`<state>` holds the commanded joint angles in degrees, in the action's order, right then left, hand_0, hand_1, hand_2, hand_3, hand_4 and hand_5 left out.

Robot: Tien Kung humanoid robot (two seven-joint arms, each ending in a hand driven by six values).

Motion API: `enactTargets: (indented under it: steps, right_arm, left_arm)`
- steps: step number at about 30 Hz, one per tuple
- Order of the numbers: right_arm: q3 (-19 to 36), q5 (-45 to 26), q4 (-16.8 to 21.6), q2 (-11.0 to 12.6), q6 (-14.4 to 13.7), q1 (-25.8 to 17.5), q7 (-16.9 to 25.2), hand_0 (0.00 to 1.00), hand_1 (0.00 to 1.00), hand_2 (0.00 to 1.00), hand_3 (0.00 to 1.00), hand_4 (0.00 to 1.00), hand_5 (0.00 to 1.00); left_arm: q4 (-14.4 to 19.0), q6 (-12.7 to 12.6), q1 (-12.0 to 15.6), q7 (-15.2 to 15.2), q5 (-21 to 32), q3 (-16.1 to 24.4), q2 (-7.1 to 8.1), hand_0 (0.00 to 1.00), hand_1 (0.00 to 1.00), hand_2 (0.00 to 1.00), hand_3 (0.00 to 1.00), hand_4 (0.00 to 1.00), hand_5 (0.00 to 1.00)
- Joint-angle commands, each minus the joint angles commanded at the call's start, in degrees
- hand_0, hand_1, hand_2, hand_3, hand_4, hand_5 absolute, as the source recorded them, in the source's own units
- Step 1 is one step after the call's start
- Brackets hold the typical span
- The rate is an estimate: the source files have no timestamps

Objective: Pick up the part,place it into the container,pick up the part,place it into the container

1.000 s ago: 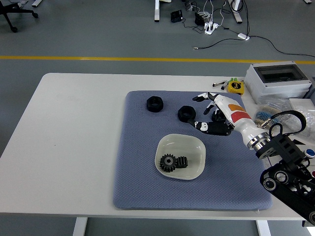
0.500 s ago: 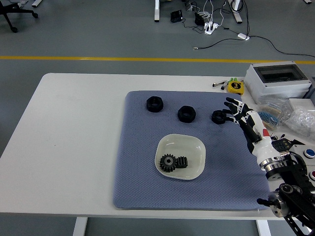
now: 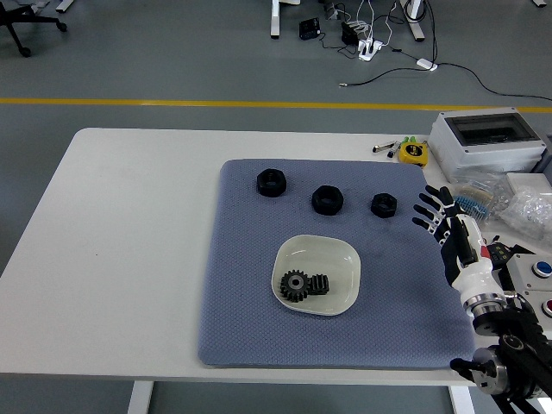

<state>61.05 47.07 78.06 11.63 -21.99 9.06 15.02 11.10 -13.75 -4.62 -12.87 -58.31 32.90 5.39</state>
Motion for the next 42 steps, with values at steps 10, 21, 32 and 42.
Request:
enactTargets:
  steps: [10,21,32,42]
  right_arm:
    - [0.13,0.44,-0.30,-0.09,-0.26,0.01,0.15,0.761,0.781,0.819,0.822,0.998,0.903]
    - [-0.10,-1.15,-0.49,-0.21,-0.47,-0.12,0.71,0.759,0.774,0.814,0.817,0.998,0.896]
    - [-0.36,-1.52,-0.48,-0.21,-0.80,-0.19,0.90,0.751,0.769,0.810,0.812,0.998,0.890]
    - [-0.64,-2.04,-0.65,-0.30,-1.33,-0.26,1.68,0.751,0.768,0.806,0.811,0.998,0.887]
  left_arm:
    - [0.01,0.00,-0.09,0.09,0.17,-0.15,-0.01,0.658,0.530,0.553,0.560,0.622,0.603]
    - [0.02,-0.04,-0.08,0.26,0.68,-0.49,-0.08,0.661,0.532,0.555,0.560,0.622,0.603]
    - [0.02,-0.06,-0.10,0.31,0.94,-0.61,-0.10,0.661,0.534,0.556,0.560,0.623,0.604]
    - [0.01,0.03,-0.03,0.30,0.81,-0.51,-0.15,0.660,0.534,0.558,0.560,0.624,0.604]
